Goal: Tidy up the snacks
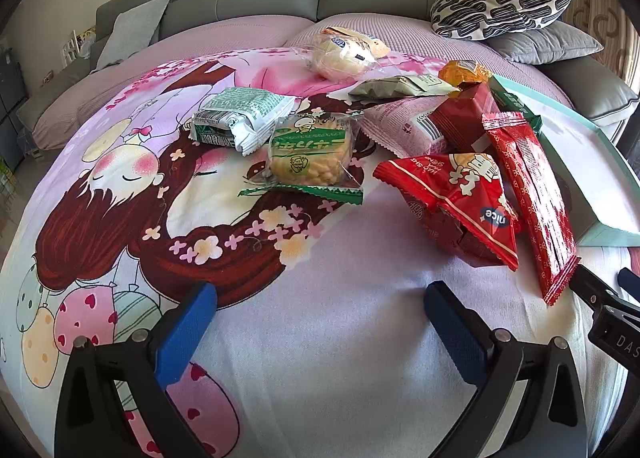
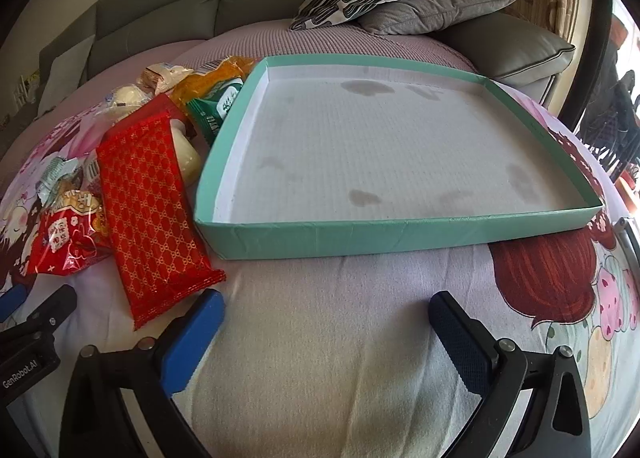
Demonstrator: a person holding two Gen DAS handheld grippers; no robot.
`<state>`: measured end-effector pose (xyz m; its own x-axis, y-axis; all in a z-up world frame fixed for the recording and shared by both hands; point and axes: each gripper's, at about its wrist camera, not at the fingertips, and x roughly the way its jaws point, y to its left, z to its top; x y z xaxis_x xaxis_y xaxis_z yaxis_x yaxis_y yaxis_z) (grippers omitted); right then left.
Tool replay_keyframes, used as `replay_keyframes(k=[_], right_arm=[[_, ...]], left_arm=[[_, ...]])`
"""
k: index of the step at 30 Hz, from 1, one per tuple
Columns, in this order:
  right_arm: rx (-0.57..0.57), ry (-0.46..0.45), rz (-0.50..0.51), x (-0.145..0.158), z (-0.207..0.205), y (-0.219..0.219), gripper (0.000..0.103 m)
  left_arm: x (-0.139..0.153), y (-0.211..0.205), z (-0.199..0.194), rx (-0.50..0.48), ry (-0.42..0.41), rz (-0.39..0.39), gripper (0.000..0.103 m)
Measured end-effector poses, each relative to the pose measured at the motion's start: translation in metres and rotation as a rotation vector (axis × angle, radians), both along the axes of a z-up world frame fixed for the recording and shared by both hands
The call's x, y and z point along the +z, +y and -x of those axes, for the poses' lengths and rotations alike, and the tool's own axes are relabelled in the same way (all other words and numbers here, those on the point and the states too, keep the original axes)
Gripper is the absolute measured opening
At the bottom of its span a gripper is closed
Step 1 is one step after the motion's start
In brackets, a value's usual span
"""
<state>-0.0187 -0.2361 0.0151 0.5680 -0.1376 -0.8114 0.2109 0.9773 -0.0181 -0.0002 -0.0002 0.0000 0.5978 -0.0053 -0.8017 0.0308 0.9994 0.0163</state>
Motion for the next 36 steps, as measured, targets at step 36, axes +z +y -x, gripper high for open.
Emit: replay_keyframes(k=[36], right_arm=[[-0.01,-0.013,0.003,-0.0058,0.0041,0.006,0.103]], left_arm=[[0.0,0.0002,0.0,0.0,0.0,0.001,0.103]])
